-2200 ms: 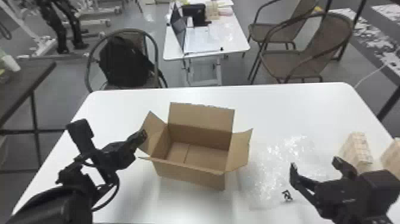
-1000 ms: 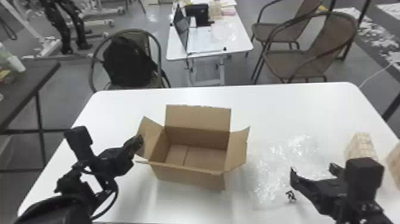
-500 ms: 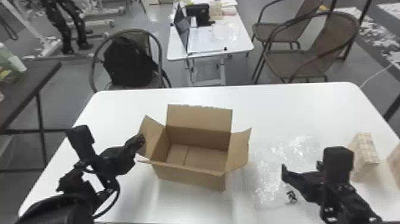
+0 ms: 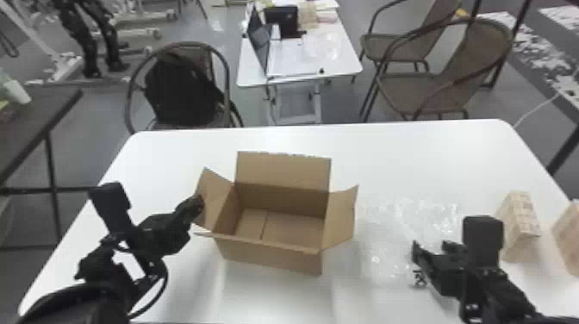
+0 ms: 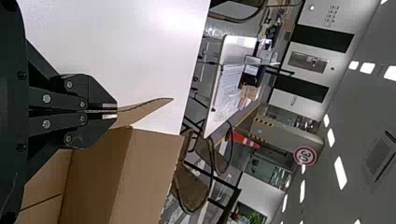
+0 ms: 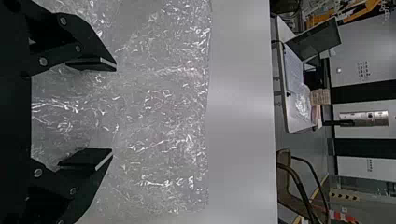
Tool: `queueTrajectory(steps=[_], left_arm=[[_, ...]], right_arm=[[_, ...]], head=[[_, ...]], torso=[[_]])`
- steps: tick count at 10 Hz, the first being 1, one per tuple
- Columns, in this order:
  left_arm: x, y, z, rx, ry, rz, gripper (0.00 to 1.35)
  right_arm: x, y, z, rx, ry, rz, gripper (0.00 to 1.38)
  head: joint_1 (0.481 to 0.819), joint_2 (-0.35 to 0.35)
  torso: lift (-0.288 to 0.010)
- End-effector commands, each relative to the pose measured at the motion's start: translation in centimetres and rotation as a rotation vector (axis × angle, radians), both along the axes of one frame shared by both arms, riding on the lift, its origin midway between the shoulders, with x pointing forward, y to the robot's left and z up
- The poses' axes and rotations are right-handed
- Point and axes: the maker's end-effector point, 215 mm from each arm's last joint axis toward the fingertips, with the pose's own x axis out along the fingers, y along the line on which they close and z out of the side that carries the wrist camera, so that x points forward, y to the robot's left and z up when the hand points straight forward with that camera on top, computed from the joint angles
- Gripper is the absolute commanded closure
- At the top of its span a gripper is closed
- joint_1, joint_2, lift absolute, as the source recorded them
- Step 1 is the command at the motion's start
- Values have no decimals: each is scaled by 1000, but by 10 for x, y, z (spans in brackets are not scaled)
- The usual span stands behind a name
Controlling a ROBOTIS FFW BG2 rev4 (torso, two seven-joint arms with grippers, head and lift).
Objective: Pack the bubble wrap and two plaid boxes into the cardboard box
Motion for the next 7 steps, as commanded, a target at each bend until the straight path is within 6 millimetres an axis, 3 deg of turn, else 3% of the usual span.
queueTrajectory(steps=[1,5,7], left_arm=[[0,-1,0,-1,-1,0,1191],[1,-2,1,1,-4,-1,1191],[1,-1,1,3,-7,0,1191]], right_arm=[[2,9,17,52,-43,-2,1044],[12,38,93,166,-141,43,1044],[21,44,143,199,-214,43,1044]], head=[[695,132],[695,161],[695,171]], torso=[[-90],[-90],[-90]])
